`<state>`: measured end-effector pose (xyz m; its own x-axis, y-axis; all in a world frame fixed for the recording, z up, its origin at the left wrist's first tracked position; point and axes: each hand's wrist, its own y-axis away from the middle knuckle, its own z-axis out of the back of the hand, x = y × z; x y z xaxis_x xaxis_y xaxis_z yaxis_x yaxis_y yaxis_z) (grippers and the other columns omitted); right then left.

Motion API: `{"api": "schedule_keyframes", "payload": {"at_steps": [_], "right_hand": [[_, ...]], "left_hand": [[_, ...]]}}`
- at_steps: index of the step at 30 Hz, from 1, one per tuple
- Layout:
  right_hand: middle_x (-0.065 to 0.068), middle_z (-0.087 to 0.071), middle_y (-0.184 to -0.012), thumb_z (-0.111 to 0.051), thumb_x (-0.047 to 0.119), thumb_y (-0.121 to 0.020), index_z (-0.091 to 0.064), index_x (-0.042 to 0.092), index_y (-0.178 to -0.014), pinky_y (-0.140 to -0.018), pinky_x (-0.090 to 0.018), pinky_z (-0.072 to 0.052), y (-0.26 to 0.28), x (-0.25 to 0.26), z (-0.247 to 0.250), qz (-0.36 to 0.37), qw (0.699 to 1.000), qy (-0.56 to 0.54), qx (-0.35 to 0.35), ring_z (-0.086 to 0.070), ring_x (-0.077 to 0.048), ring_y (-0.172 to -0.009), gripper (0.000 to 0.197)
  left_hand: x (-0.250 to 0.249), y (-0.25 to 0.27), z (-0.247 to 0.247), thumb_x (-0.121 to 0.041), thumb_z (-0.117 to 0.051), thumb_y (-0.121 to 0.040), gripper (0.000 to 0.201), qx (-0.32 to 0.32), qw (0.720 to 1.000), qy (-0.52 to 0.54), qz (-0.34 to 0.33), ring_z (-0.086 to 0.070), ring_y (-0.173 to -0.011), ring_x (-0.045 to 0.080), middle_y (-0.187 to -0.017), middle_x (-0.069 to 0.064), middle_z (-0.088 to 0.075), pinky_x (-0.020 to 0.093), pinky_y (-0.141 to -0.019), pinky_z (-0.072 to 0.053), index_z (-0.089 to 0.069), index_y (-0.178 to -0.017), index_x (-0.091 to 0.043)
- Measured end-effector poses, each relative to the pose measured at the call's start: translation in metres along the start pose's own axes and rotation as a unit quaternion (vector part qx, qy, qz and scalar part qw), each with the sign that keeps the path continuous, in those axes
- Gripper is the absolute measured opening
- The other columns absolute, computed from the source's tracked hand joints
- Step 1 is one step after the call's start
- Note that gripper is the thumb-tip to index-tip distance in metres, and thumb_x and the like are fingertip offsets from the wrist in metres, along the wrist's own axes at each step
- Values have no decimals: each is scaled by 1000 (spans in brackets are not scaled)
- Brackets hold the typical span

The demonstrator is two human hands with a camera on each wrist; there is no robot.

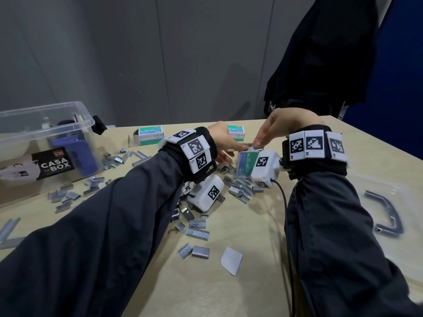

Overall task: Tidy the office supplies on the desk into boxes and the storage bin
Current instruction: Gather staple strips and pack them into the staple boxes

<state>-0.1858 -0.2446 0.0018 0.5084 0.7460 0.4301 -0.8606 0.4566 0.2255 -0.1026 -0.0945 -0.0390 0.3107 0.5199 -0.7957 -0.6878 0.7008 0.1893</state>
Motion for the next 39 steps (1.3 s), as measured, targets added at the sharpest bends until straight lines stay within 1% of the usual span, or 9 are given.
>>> {"api": "schedule_keyframes", "payload": {"at_steps": [4, 9, 13, 18, 23, 31, 34, 37, 39], "right_hand": [[9, -75, -89, -88, 31, -67, -81, 26, -79, -97, -37, -46, -2, -3, -3, 10, 1000, -1, -6, -63, -12, -104, 14], [7, -72, -86, -90, 30, -64, -79, 21, -79, -80, -33, -50, -3, -8, -9, 18, 998, -44, -41, -59, -9, -85, 20], [-1, -75, -82, -87, 22, -68, -76, 7, -90, -87, -33, -57, -2, -18, -6, -1, 992, -126, -11, -66, -11, -79, 29], [-6, -75, -75, -81, 10, -74, -71, -3, -101, -69, -24, -59, 3, -22, -5, -17, 977, -211, 39, -71, -9, -67, 32], [-2, -70, -69, -83, 15, -72, -74, 5, -91, -45, -18, -50, 3, -23, -8, -34, 978, -203, 37, -63, -5, -52, 23], [-5, -75, -77, -80, 9, -75, -77, 5, -87, -58, -23, -54, 1, -16, -9, -24, 987, -154, 45, -68, -6, -62, 13], [-5, -75, -79, -79, 13, -78, -75, 5, -91, -52, -21, -52, 3, -17, -8, -18, 983, -180, 30, -69, -7, -63, 16], [-9, -70, -79, -64, 29, -94, -69, 2, -98, -58, -26, -53, 3, -21, -5, -39, 977, -206, -32, -67, -14, -67, 28], [-11, -67, -86, -50, 34, -102, -67, 1, -104, -68, -32, -50, 3, -22, -4, -82, 980, -182, -15, -64, -19, -73, 38]], "left_hand": [[-1, -1, -2, -20, -74, -85, 34, -9, 1000, -10, 3, -61, -55, 20, -93, 14, -64, 29, -55, -57, -63, -112, -2], [-2, 0, -1, -18, -76, -83, 33, -6, 1000, 10, 4, -61, -55, 21, -94, 14, -64, 31, -57, -56, -63, -109, -2], [-2, 0, -1, -14, -74, -85, 32, 3, 999, 32, 10, -61, -54, 20, -94, 14, -63, 28, -52, -56, -61, -110, 1], [-3, 1, -3, -11, -59, -95, 28, 15, 997, 72, 20, -65, -59, 21, -88, 12, -63, 28, -49, -58, -55, -119, 2], [-1, 0, -3, -2, -52, -97, 28, 15, 991, 126, 33, -67, -58, 20, -93, 13, -64, 30, -53, -58, -50, -124, 7], [-4, 2, -4, 0, -54, -96, 16, 12, 989, 145, 32, -65, -45, 16, -87, 16, -61, 28, -50, -58, -50, -110, 6], [-3, 2, -3, 3, -54, -95, 17, 2, 989, 149, 23, -65, -44, 16, -88, 17, -60, 28, -50, -57, -51, -111, 7], [-2, 1, -1, 2, -58, -93, 14, -18, 988, 152, 17, -64, -53, 20, -88, 19, -62, 31, -52, -57, -52, -105, 5], [-2, -1, 0, -1, -60, -92, 11, -45, 986, 159, 2, -62, -51, 19, -80, 17, -61, 32, -50, -58, -49, -91, -2]]}}
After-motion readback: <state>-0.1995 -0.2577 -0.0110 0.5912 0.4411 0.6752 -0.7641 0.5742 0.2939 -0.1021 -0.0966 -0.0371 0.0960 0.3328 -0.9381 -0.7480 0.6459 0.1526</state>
